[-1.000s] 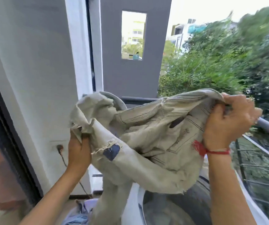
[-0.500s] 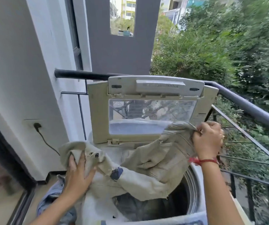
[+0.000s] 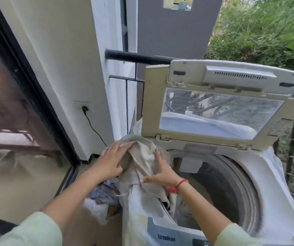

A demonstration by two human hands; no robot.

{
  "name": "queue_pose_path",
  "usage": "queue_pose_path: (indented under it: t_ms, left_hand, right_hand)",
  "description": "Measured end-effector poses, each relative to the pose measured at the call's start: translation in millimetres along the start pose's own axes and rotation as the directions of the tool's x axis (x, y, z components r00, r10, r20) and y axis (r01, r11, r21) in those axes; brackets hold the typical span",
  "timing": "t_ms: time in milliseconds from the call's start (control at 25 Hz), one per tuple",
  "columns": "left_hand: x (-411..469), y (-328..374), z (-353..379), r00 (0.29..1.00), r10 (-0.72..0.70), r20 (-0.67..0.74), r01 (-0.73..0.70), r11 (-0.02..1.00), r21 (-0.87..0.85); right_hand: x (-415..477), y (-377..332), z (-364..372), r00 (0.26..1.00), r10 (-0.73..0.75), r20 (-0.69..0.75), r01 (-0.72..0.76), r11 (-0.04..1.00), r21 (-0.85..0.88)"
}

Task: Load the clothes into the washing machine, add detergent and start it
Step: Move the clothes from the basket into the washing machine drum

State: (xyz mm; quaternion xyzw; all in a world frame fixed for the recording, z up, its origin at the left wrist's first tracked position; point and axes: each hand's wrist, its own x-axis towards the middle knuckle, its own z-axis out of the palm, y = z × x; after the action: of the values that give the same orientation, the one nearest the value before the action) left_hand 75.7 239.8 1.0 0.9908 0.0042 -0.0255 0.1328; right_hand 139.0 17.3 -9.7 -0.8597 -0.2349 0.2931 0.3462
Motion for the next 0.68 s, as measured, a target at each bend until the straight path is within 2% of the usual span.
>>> queue_pose_path:
  t_ms: [40, 120, 160, 240, 320, 360, 440, 520, 600, 680]
  left_hand:
    - [-7, -20, 3, 0.999, -0.045, 0.023, 0.043, 0.997, 0.064]
    - [-23, -49, 18, 0.968, -0.182, 0.171, 0.167, 0.981, 0.097]
    - [-28, -54, 29, 0.943, -0.223, 0.246, 0.212, 0.975, 0.073]
    - [-36, -47, 46, 0.917, -0.211, 0.338, 0.229, 0.973, -0.012]
    - [-36, -32, 57, 0.938, -0.193, 0.286, 0.229, 0.968, -0.098]
    - [-34, -26, 61, 0.955, -0.209, 0.209, 0.233, 0.968, -0.094]
    - [-29, -24, 67, 0.966, -0.256, 0.025, 0.257, 0.966, -0.034]
    - [-27, -28, 68, 0.958, -0.288, 0.016, 0.288, 0.957, -0.03]
    - [-28, -25, 70, 0.958, -0.283, 0.045, 0.286, 0.951, -0.118]
    - [-27, -12, 68, 0.965, -0.241, -0.101, 0.202, 0.932, -0.3]
  right_hand:
    - [7, -3, 11, 0.999, -0.002, -0.042, 0.001, 0.999, -0.032]
    - [13, -6, 22, 0.992, -0.003, -0.123, -0.011, 0.994, -0.113]
    - [13, -5, 23, 0.986, 0.0, -0.168, -0.017, 0.995, -0.098]
    - [9, -2, 21, 0.966, 0.017, -0.258, -0.007, 0.999, 0.039]
    - [6, 0, 21, 0.937, 0.019, -0.348, 0.023, 0.993, 0.117]
    - [6, 0, 23, 0.92, 0.003, -0.391, 0.037, 0.995, 0.096]
    - [0, -3, 23, 0.889, -0.059, -0.454, 0.064, 0.998, -0.003]
    - [-11, -1, 19, 0.86, -0.161, -0.484, 0.115, 0.986, -0.125]
    - [-30, 5, 6, 0.821, -0.257, -0.509, 0.177, 0.964, -0.2]
    - [-55, 12, -19, 0.76, -0.285, -0.584, 0.197, 0.957, -0.211]
